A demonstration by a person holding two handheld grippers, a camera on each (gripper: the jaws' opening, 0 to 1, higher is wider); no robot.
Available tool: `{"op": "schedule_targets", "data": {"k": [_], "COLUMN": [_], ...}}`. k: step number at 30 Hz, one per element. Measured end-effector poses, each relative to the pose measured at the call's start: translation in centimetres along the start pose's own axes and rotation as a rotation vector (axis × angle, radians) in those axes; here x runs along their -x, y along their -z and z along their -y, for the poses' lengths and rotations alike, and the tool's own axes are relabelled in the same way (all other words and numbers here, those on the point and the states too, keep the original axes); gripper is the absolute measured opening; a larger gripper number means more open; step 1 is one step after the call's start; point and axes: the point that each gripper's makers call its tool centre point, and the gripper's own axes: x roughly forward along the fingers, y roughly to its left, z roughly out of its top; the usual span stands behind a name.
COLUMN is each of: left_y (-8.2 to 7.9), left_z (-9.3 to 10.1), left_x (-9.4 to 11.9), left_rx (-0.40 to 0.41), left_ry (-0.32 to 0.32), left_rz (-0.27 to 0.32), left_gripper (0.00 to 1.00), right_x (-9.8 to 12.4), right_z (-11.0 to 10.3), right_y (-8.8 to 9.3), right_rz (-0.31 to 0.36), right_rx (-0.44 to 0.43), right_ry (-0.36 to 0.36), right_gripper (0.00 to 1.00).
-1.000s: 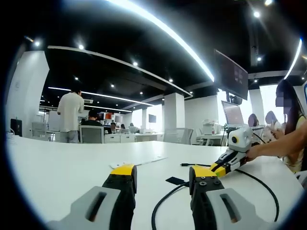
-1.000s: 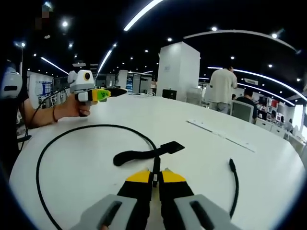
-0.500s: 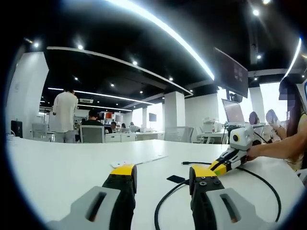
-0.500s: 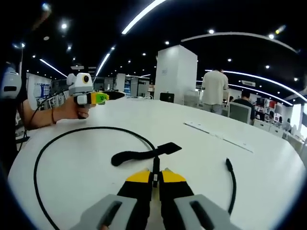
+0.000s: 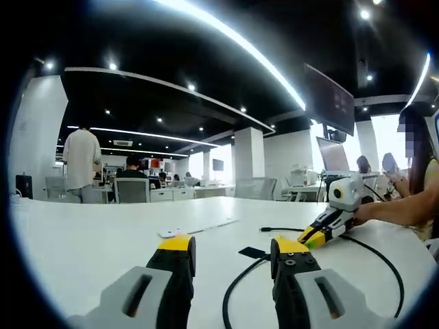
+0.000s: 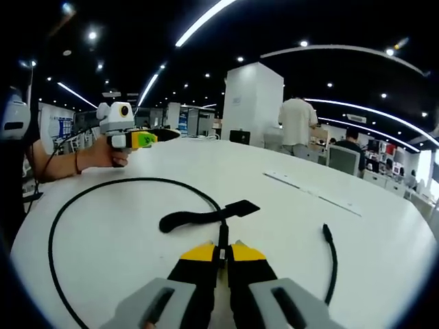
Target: Find the charging cable on the desk, coil it up and secure with Velcro.
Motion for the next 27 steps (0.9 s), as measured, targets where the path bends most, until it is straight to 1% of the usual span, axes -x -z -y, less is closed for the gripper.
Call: {"op": "schedule_targets", "data": {"k": [3, 16, 21, 27], "left_y": [0.08, 0.59, 0.52, 0.68], "left_z": [0.16, 0.67, 0.64, 0.81], "left_x": [0.00, -0.10, -0.22, -0.37], "left_rx": [-0.004, -0.019, -0.022, -0.025], "left_ry": [0.002, 0.006, 0.002, 0.007], "left_rz": [-0.003, -0.021, -0.015, -0.021], "left_gripper": [0.44, 0.44, 0.44, 0.44], "right_x": [-0.12, -0.26, -0.28, -0.27], "right_z": [-0.03, 0.27, 0.35, 0.42], "right_y": [0.24, 0.29, 0.33, 0.36], "right_rz": [-0.012, -0.009, -0.010, -0.012], "right_rx": [0.009, 0.021, 0.029, 0.037], "right_ry": [0.002, 0.006, 0.008, 0.010], "right_gripper": [0.08, 0.08, 0.08, 0.08]}}
